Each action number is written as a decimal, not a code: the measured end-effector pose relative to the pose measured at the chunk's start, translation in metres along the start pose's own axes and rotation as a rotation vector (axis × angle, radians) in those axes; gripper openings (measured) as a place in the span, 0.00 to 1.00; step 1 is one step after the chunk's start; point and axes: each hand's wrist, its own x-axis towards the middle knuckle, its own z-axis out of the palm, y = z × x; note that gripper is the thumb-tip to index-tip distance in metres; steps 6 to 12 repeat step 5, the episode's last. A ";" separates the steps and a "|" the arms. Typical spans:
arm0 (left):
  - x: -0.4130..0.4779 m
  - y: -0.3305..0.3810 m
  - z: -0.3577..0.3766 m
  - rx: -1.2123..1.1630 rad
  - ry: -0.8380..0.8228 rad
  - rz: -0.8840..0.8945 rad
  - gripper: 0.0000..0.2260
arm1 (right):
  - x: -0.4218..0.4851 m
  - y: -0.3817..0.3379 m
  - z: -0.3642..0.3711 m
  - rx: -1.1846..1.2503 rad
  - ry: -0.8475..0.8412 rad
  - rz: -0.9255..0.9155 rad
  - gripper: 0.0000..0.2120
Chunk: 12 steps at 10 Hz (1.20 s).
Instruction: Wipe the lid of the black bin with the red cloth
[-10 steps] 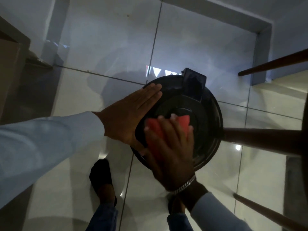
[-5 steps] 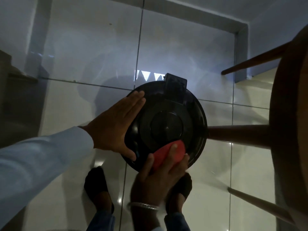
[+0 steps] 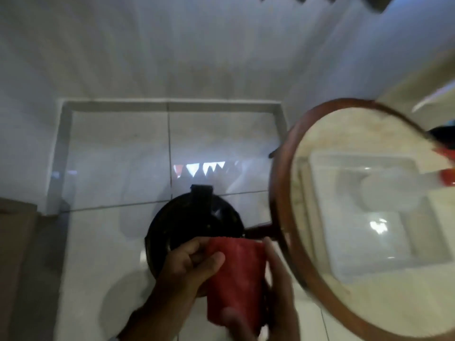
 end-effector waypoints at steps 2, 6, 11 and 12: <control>0.010 0.038 0.157 0.077 -0.072 0.030 0.09 | -0.134 0.065 0.094 0.141 -0.062 -0.052 0.33; -0.014 0.084 0.211 0.619 0.213 0.264 0.15 | -0.072 0.041 0.064 -0.703 -0.094 -0.073 0.35; -0.014 0.084 0.211 0.619 0.213 0.264 0.15 | -0.072 0.041 0.064 -0.703 -0.094 -0.073 0.35; -0.014 0.084 0.211 0.619 0.213 0.264 0.15 | -0.072 0.041 0.064 -0.703 -0.094 -0.073 0.35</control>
